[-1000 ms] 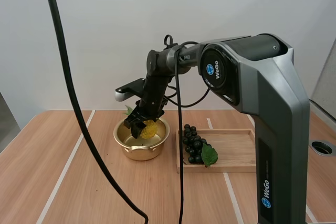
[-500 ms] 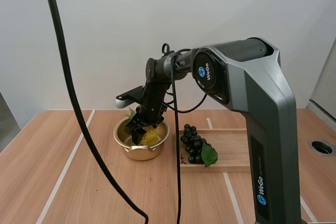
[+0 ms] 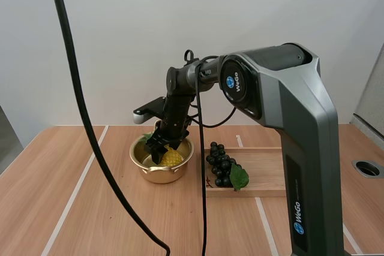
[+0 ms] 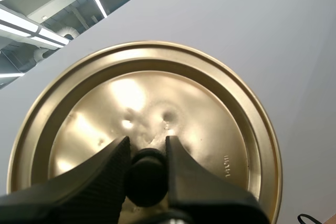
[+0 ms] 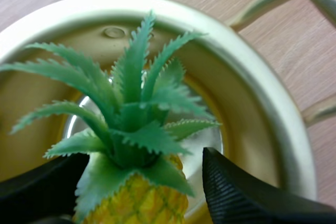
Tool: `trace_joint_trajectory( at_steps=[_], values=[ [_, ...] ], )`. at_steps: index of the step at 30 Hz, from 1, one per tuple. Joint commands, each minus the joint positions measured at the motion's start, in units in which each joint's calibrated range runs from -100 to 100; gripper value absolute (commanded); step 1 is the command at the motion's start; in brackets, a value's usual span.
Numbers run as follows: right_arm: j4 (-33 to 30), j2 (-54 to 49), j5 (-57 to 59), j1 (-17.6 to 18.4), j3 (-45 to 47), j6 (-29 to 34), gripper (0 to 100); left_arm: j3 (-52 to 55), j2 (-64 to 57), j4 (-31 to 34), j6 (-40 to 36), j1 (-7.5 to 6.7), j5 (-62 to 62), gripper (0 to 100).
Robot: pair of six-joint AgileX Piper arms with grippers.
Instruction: Open the pot, put the pineapple inside, and close it
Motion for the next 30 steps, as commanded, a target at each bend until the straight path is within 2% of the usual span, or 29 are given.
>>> trace_joint_trajectory(
  at_steps=[1,12,23,30],
  values=[
    [-0.4,-0.3,0.1,0.0,-0.3,-0.2,100,-0.3,-0.3,0.5,-0.7,0.05,-1.2,0],
    [0.0,-1.8,-0.5,0.0,-1.8,-0.2,100,-0.2,-0.3,1.9,-0.7,0.05,-0.4,0],
    [0.6,-11.6,6.8,0.0,-8.4,0.4,100,-0.1,-0.3,2.0,-0.8,0.05,0.1,0],
    [0.1,-18.1,7.4,0.0,-9.2,0.8,100,-0.1,-0.3,2.7,-0.8,0.05,0.4,0]
  ],
)
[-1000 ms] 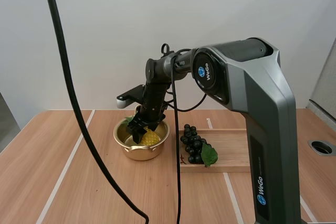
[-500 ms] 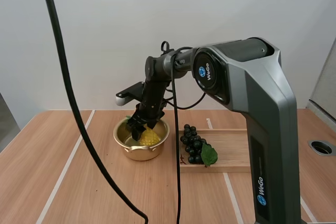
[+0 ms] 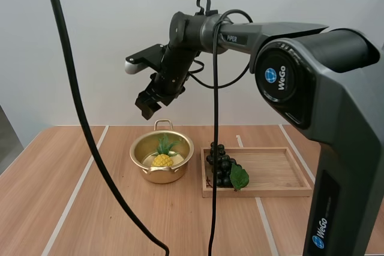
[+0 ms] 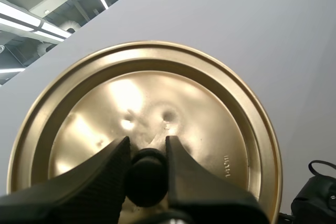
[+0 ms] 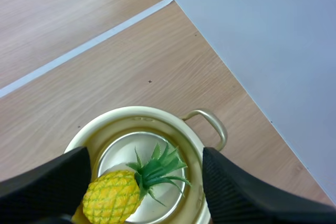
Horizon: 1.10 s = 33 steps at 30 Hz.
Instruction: Open the pot, put the pineapple inside, and close it
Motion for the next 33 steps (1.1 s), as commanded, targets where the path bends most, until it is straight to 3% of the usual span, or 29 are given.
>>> trace_joint_trajectory(
  at_steps=[1,10,19,33],
  values=[
    [-1.0,-3.7,0.9,0.0,-0.5,0.3,100,-0.1,-0.3,0.5,-0.7,0.05,-0.7,0],
    [-9.7,-12.6,0.9,0.0,-0.5,4.3,100,-0.1,-0.3,0.6,-0.7,0.05,0.3,0],
    [-32.1,-19.6,6.3,-0.1,-0.5,15.5,100,-0.1,-0.2,0.6,-0.7,0.05,-0.3,0],
    [-32.8,-28.8,6.8,-11.2,-0.2,17.1,100,2.8,2.6,0.6,-3.1,0.05,-0.9,0]
  ],
)
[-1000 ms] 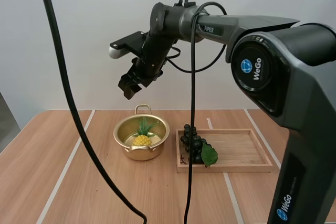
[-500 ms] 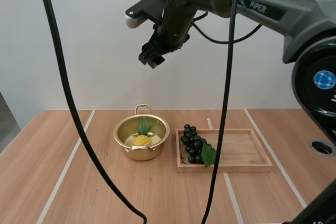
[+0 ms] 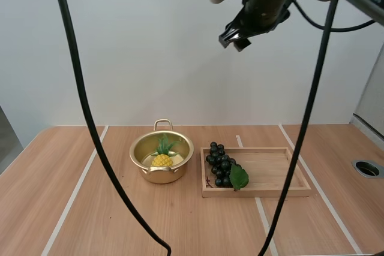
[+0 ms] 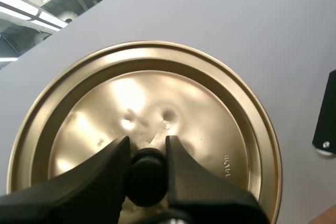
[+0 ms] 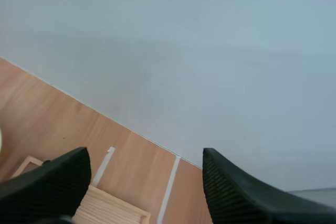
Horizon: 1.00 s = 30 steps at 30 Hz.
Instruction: Open the pot, put the pineapple inside, and close it
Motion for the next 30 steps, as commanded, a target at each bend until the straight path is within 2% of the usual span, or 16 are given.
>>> trace_joint_trajectory(
  at_steps=[1,5,16,17,19,22,26,30],
  values=[
    [0.1,-2.8,0.6,-2.1,-0.1,0.5,100,2.2,1.5,0.0,-0.9,0.05,-0.9,0],
    [3.3,-5.7,-0.9,-4.4,2.6,0.5,100,6.3,2.8,-0.4,-0.9,0.05,0.4,0],
    [1.7,-7.3,-2.7,-6.4,10.4,0.5,100,22.8,3.6,-6.3,0.0,0.05,-7.8,0],
    [1.6,-7.3,-3.2,-6.4,10.7,0.6,89,24.4,3.6,-6.3,0.2,0.05,-9.1,0],
    [1.5,-7.3,-3.6,-6.4,10.9,0.6,59,27.6,3.6,-6.6,0.5,0.05,-11.5,0],
    [1.5,-7.3,-4.3,-6.4,10.9,0.8,2,32.9,3.6,-8.2,0.9,0.05,-16.1,0],
    [4.0,-7.3,-5.2,-7.3,10.9,1.1,0,40.6,3.6,-12.2,2.9,0.05,-21.6,0],
    [11.4,-7.3,-5.9,-10.1,11.0,0.7,0,48.5,3.7,-16.0,5.1,0.05,-27.8,0]
  ],
)
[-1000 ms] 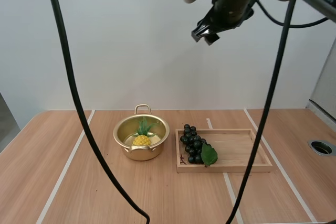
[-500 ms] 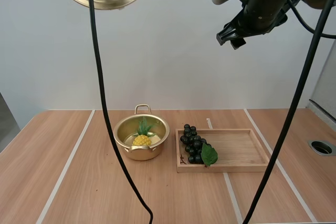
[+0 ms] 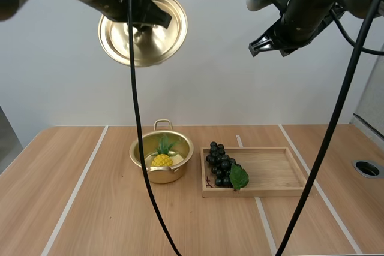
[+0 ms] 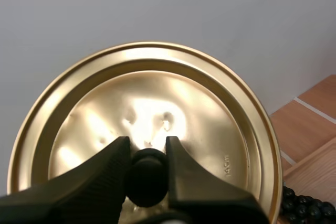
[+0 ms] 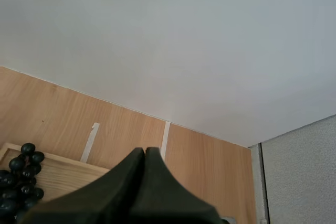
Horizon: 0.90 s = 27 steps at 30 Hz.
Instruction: Open the pot, put the pineapple inside, and close it
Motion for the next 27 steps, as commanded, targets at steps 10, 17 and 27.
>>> trace_joint_trajectory(
  at_steps=[10,17,27],
  values=[
    [14.2,-1.3,-3.9,-4.6,3.2,-0.7,0,19.7,1.3,-4.3,2.4,0.05,-17.0,0],
    [14.2,-5.9,-25.0,-4.6,18.5,-0.7,0,23.6,6.6,-7.2,3.0,-0.02,-17.1,0],
    [14.4,-6.9,-42.0,-4.6,31.7,-0.9,0,27.7,14.3,-11.5,7.3,-0.02,-17.1,0]
  ],
)
